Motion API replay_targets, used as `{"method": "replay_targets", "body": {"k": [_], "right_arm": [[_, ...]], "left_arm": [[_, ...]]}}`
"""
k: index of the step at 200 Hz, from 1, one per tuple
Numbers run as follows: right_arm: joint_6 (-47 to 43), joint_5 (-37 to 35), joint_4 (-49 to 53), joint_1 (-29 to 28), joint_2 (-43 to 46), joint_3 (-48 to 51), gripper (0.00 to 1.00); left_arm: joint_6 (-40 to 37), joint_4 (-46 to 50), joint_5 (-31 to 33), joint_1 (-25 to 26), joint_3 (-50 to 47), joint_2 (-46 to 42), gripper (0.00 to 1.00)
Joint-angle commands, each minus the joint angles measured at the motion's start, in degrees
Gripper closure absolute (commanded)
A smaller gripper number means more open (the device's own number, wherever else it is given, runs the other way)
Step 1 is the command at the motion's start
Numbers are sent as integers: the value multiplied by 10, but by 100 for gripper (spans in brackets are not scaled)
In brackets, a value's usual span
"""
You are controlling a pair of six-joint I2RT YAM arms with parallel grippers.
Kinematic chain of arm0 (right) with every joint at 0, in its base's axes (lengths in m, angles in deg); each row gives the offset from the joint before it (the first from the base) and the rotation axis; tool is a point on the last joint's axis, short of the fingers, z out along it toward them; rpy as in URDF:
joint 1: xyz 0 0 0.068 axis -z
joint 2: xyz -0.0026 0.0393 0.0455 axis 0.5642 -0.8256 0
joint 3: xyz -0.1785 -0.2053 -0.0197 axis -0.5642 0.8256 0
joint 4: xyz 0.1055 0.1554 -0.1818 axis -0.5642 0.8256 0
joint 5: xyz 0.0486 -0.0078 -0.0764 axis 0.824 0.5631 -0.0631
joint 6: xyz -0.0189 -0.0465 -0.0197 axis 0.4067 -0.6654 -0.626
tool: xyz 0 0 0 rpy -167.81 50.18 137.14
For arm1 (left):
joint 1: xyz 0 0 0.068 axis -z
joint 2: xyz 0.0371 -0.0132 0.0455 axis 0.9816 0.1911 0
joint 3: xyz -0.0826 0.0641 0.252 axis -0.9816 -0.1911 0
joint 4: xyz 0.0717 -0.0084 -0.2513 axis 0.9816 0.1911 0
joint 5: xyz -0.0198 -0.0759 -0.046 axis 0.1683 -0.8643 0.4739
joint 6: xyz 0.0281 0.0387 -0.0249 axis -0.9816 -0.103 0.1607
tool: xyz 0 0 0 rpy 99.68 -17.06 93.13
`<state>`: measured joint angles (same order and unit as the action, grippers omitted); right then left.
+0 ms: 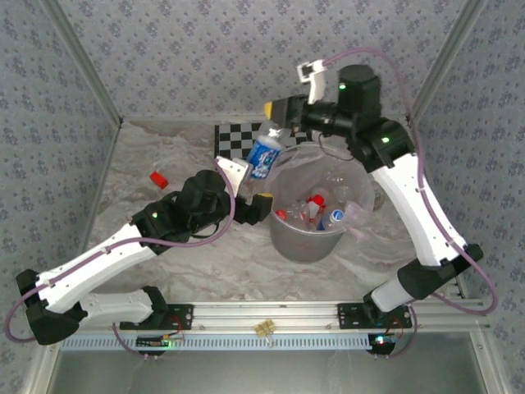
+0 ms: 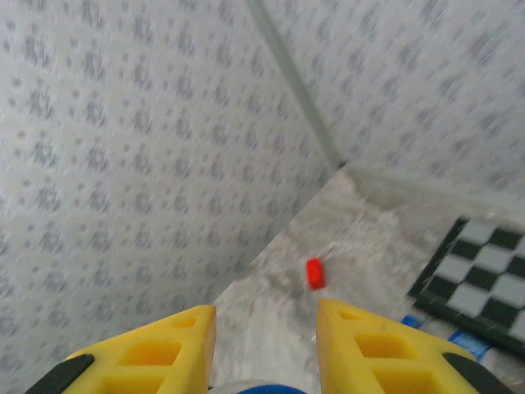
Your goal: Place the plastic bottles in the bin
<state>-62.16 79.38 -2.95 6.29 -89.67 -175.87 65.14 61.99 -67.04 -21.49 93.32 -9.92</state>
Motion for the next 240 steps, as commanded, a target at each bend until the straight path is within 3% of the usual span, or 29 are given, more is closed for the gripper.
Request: {"method": "replay_targets", "body": {"k": [1,37,83,148,240], "right_arm": [[-42,-64,-27,42,71,-22,100],[-152,-156,-83,67,162,93,100],[-227,-117,-86,83,190,182,100],[-235,-86,-91,83,197,270,100],[-206,-55,-179,53,168,398,100]], "left_arm": [[19,-41,0,-4,-12,-11,0],[56,-72,-55,-32,-8,23,1],[124,-73,-84,-57,-1,63,2],[168,-95,-96,-76,-45,70,3],[182,-98,-110,-77,-53,101,3]]}}
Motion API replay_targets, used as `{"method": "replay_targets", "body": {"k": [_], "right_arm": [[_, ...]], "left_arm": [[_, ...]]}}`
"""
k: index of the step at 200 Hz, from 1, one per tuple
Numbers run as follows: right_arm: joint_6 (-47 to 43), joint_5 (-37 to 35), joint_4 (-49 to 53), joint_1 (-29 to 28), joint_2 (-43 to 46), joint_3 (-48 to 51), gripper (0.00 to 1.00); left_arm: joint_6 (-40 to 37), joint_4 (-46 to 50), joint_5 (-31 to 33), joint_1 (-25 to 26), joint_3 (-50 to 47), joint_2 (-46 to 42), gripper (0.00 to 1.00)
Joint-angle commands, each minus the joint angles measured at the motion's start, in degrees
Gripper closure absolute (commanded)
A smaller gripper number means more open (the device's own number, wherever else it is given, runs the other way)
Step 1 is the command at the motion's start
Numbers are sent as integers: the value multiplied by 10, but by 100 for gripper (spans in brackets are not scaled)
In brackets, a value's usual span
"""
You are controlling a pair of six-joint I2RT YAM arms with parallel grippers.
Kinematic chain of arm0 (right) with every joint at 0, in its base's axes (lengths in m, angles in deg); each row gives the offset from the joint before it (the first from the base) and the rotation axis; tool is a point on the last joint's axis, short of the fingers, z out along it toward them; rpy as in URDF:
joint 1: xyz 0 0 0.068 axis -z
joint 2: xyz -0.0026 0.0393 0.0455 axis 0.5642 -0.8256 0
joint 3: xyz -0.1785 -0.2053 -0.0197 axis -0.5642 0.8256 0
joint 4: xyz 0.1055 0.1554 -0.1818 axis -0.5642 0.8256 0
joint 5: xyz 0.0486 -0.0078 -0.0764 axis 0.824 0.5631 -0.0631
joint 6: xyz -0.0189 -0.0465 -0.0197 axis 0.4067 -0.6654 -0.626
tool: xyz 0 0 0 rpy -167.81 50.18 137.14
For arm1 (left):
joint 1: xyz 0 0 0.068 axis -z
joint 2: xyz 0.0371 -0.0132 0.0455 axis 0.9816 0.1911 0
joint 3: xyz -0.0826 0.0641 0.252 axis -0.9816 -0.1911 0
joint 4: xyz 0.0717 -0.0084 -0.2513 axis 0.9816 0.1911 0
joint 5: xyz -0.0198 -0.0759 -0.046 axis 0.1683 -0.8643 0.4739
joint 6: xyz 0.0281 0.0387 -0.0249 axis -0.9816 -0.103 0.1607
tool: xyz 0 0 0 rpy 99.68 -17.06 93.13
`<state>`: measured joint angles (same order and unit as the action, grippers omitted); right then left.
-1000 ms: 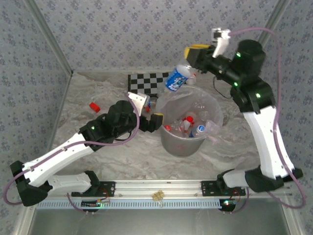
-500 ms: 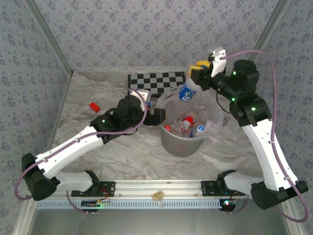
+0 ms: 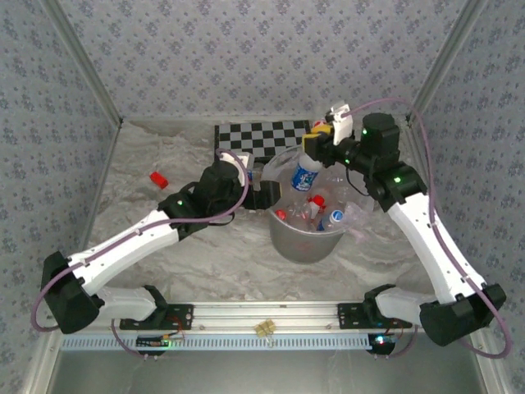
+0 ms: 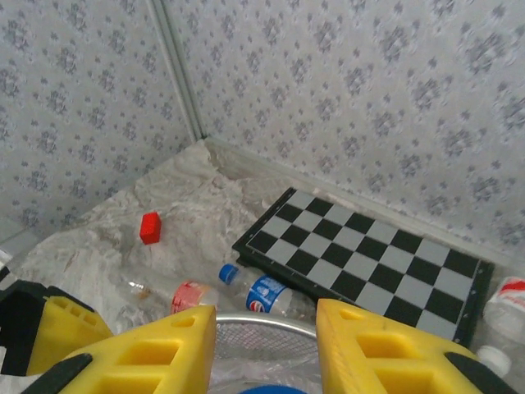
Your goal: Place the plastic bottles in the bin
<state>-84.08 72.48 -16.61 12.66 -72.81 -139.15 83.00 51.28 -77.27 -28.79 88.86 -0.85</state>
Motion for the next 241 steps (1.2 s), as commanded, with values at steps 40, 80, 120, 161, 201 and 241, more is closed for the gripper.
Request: {"method": "replay_targets", "body": {"k": [40,80,120,161,201,241], "right_arm": [[26,-14,-34,-32,-9,105,100],[102,-54,-52,-35,-6,186,100],[126,-64,-23,-34,6,168,82],[81,-98,103,-28,29,27,31],[70,-130,161,-16,37,-47,28],[89,-118,163,-20,24,-39,51]], "left_arm": [[-1,12,-4,-4,-7,14,4],[-1,6,-2,-5,-12,16,4],[-5,6,-7,-7,-10,22,4],[-8,6,-7,-12,-5,20,4],[-16,10,-10,-20,1,6,4],[-45,44,-7,-34,32,-16,4]]}}
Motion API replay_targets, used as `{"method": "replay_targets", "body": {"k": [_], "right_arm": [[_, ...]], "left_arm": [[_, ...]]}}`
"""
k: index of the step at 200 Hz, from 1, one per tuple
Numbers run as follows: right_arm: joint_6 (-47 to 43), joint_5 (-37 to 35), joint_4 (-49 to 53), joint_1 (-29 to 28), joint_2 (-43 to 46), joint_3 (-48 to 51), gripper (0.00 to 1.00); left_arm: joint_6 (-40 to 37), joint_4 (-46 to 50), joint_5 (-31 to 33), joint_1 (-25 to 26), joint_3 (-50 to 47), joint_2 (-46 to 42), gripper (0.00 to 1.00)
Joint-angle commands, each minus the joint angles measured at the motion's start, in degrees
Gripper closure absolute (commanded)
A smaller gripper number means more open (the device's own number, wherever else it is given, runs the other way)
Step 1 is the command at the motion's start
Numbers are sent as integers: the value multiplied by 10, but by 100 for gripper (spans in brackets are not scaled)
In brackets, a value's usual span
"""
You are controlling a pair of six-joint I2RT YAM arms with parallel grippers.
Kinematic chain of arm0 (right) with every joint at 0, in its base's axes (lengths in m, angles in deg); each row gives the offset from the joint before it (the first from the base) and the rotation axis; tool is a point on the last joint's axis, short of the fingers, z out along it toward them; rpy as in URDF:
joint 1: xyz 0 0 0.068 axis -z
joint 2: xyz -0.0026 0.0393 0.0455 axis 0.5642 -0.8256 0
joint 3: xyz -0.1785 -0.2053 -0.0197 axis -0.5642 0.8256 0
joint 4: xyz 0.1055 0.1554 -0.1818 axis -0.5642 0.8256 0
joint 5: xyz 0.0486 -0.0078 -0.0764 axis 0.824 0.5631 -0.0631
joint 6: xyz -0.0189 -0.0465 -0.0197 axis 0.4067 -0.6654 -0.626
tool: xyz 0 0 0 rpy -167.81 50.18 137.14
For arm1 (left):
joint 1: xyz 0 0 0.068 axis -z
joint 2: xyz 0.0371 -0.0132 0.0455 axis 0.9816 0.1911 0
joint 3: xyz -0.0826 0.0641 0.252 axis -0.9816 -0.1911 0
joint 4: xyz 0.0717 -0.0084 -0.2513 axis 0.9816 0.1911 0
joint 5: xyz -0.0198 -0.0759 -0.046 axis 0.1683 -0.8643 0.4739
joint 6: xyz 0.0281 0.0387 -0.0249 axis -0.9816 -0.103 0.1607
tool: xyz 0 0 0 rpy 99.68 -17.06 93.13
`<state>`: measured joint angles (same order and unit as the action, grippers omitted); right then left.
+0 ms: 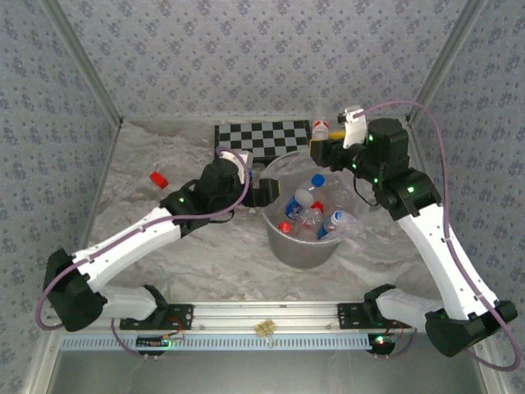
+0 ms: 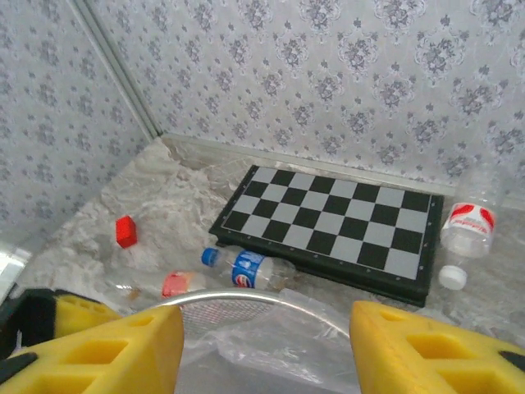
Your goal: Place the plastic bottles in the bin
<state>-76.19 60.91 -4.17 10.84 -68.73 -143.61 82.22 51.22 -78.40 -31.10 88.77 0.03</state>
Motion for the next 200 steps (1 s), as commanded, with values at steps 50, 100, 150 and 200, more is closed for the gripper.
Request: {"method": "replay_targets", "body": {"k": [50,100,150,200], "right_arm": [[13,-19,64,4,-2,9,50],[37,-13,75,31,38,31,43],[46,-9,119,38,51,25,39],[40,-5,160,50,72,20,21]], "left_arm": [[-77,149,14,-80,81,-68,0],[-194,211,67,-178,56,-77,0],[-329,299,96,-233,65,52,0],[-401,310,83,-259,91,173,0]]}}
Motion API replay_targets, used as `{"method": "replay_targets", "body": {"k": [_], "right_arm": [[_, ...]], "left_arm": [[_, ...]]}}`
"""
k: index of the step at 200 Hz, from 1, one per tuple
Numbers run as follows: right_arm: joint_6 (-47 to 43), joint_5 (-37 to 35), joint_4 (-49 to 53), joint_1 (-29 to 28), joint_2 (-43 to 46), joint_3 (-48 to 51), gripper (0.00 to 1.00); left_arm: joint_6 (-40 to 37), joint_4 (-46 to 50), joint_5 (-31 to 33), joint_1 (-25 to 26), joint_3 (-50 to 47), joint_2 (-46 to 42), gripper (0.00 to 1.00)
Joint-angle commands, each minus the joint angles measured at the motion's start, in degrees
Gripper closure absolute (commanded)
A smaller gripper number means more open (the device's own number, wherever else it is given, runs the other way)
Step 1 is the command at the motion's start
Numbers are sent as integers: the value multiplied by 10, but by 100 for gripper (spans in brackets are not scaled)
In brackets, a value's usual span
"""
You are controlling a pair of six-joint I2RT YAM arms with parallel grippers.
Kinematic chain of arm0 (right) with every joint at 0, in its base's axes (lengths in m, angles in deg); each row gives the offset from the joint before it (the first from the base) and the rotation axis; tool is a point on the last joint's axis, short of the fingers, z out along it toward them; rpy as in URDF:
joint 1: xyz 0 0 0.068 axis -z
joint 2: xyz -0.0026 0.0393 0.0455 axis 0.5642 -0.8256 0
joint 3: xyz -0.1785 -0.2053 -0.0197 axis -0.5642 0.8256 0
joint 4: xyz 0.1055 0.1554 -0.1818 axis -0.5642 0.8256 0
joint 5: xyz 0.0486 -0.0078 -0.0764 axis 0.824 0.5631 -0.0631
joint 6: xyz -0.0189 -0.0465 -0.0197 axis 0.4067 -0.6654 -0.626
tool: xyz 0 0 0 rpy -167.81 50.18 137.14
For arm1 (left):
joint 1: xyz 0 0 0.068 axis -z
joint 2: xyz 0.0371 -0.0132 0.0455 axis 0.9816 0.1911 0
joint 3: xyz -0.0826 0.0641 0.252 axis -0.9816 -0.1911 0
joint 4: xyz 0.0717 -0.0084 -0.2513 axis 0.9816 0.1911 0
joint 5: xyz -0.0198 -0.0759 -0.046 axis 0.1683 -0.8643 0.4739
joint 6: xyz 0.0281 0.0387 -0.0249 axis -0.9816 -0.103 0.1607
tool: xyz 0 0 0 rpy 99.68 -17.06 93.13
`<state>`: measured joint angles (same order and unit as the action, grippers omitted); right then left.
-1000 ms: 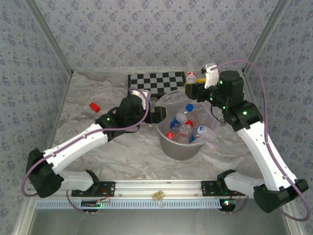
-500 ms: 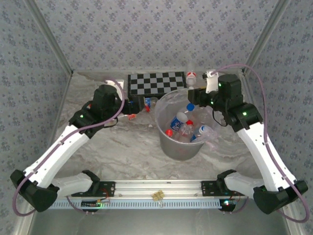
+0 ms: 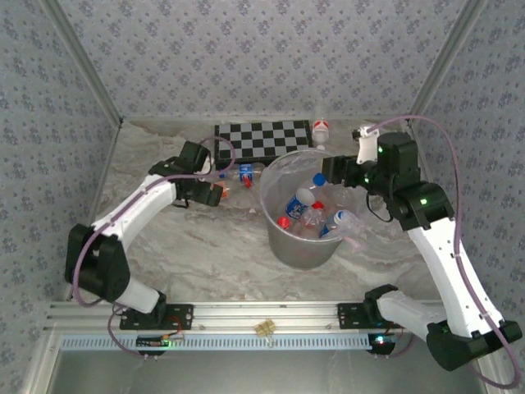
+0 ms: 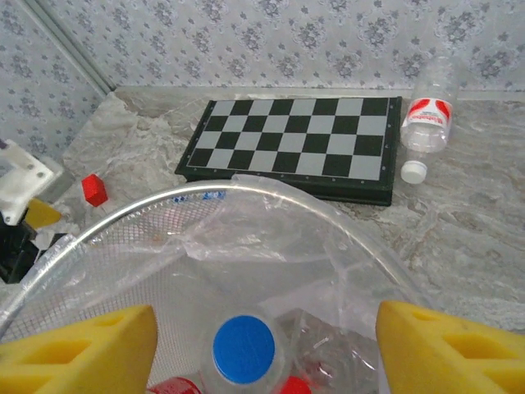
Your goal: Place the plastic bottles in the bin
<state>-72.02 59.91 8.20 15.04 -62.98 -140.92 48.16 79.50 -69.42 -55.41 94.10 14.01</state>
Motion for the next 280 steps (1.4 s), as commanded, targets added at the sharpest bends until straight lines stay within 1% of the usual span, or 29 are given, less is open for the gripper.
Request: {"method": "replay_targets", "body": {"k": [1,14,36,63,86,104,122,135,158,187,221,240,250,280], "right_arm": [[-2,5,38,8,15,-7,21],[-5,6,48,10,19,-8,19],[-4,6,51,12,35,2,19],[-2,5,56,17,51,15,18],[-8,5,63,23,55,14,18],[-10,6,60,28,57,16,17],[-8,10,51,31,55,21,18],[-6,13,45,33,50,24,18],[-7,17,35,35,42,25,18],[-6,19,28,37,36,30,18],[-8,23,22,40,22,30,17],[-8,26,16,40,17,29,17],[-8,27,14,40,14,31,17],[-3,31,10,40,9,33,17]], "left_arm": [[-61,27,-7,-17,38,36,0],[-70,26,-3,-27,59,68,0],[-89,30,-24,-37,93,123,0],[-97,70,-42,-38,132,182,0],[-106,105,-70,-36,147,205,0],[-112,128,-83,-31,145,208,0],[-104,150,-111,-26,138,203,0],[-100,160,-119,-17,128,192,1],[-81,148,-94,6,95,159,1],[-41,124,-77,11,50,126,4],[-11,109,-77,11,14,144,6],[10,88,-73,13,-4,143,7],[20,73,-73,14,-13,141,9],[52,71,-74,43,-28,136,15]]}}
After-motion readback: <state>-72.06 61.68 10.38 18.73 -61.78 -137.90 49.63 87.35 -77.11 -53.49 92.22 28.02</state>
